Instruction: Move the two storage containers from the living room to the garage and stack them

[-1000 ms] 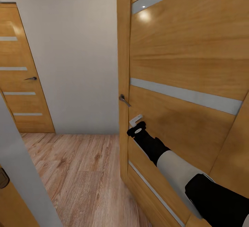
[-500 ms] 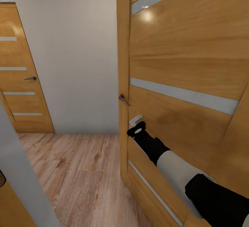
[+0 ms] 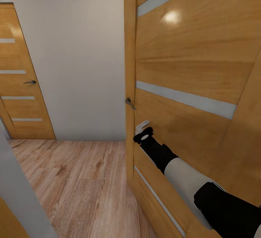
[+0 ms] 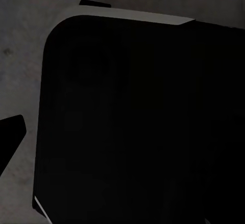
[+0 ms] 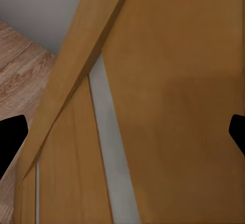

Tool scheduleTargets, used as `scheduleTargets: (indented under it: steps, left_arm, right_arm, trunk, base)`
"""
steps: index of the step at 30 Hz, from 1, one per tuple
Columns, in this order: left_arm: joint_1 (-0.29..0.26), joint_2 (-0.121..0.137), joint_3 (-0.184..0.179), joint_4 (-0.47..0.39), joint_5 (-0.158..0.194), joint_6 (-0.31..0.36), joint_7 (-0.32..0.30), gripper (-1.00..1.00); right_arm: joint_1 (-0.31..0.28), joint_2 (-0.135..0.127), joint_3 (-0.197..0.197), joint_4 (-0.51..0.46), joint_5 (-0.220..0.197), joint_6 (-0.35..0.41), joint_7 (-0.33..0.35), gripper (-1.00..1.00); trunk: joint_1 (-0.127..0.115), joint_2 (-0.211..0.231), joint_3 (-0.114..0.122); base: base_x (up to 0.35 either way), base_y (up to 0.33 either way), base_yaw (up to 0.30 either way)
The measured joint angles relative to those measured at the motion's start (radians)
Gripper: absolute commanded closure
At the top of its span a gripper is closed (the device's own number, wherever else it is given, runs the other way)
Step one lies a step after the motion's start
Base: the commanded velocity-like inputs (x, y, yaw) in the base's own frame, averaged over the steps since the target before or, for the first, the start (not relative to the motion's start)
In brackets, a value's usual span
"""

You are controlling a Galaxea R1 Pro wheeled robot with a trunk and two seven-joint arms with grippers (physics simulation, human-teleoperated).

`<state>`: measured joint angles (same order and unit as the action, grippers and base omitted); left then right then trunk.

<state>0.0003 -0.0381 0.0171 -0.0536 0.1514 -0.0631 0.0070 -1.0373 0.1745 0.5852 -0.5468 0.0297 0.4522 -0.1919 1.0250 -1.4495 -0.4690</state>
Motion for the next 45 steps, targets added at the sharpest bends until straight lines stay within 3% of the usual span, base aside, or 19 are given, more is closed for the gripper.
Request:
scheduleTargets:
  steps: [10, 32, 45]
  left_arm:
    - [0.000, 0.001, 0.000, 0.000, 0.001, 0.001, 0.000, -1.00]
    - [0.001, 0.002, 0.000, 0.001, 0.002, 0.001, 0.000, -1.00]
    - [0.000, 0.002, 0.000, 0.001, 0.000, 0.001, 0.000, -1.00]
  right_arm:
    - [0.000, 0.000, -0.002, 0.001, 0.002, 0.001, -0.005, -1.00]
    - [0.000, 0.000, -0.002, 0.005, 0.007, 0.001, -0.046, -1.00]
    - [0.000, 0.000, 0.000, 0.016, 0.011, -0.009, -0.051, -1.00]
  trunk:
    - [0.000, 0.000, 0.000]
    - [0.000, 0.000, 0.000]
    - [0.000, 0.000, 0.000]
  base:
    - [0.049, -0.001, 0.000]
    - [0.302, 0.000, 0.000]
    - [0.024, 0.000, 0.000]
